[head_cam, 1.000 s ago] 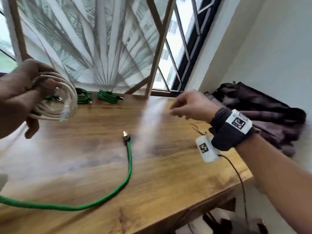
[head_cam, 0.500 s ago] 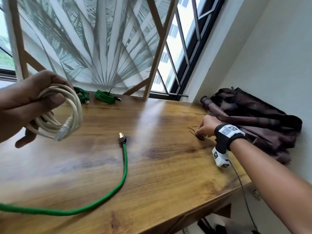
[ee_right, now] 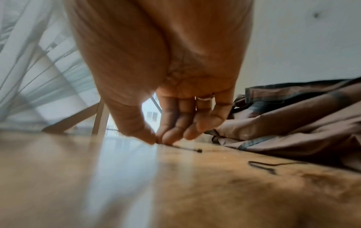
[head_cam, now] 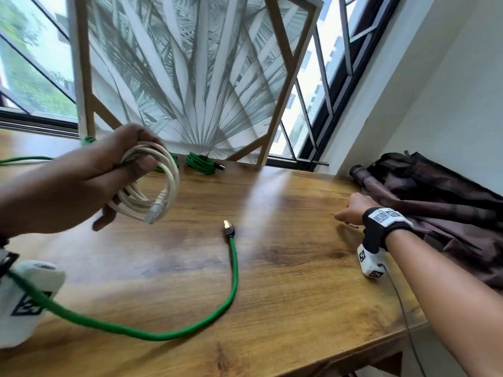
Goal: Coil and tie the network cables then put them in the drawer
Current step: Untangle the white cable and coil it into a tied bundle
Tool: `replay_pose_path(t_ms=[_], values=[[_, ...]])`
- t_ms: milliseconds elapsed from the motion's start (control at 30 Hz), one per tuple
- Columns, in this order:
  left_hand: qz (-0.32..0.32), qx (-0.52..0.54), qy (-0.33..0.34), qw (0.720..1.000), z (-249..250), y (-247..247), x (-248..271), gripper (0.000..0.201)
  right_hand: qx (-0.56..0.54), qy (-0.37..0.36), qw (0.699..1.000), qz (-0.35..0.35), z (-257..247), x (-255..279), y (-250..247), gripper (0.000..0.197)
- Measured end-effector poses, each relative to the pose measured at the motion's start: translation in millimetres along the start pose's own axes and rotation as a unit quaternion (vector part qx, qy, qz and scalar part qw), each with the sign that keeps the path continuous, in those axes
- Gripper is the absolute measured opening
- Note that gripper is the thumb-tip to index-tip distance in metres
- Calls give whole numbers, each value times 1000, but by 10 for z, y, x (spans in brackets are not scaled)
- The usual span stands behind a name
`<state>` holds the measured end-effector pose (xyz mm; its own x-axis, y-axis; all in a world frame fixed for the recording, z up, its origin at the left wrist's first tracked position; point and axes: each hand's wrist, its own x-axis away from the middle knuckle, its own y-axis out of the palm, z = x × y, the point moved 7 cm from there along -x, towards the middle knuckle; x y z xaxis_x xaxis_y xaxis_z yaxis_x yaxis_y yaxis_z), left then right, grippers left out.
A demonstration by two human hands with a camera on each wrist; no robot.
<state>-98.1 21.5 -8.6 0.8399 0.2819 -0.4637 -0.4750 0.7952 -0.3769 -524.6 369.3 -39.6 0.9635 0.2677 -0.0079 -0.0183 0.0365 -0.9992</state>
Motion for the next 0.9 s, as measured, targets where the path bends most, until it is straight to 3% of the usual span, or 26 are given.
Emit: replay_pose_path(t_ms=[100, 200, 300, 367, 533, 700, 833, 900], values=[[0, 16, -16, 1000, 217, 61, 41, 15, -89, -39, 992, 78, -167, 48, -279, 37], [5, 2, -8, 1000, 270, 42, 54, 10, -221, -138, 954, 149, -592, 269, -667, 18], [9, 6, -32, 999, 221, 2, 49, 16, -387, -241, 884, 107, -1191, 583, -867, 6], [15, -1, -39, 999, 222, -20, 51, 15, -426, -293, 854, 57, -1605, 727, -852, 6], [32, -34, -22, 999, 265, -93, 56, 8, -382, -330, 863, -14, -2186, 763, -442, 8], [31, -61, -16, 998, 310, -90, 49, 7, -362, -310, 877, -55, -2234, 708, -214, 9], [35, -53, -11, 998, 293, -95, 64, 9, -397, -310, 863, -41, -2374, 906, -427, 13], [39, -31, -12, 999, 235, -108, 49, 10, -434, -348, 830, -37, -2577, 1158, -594, 16]])
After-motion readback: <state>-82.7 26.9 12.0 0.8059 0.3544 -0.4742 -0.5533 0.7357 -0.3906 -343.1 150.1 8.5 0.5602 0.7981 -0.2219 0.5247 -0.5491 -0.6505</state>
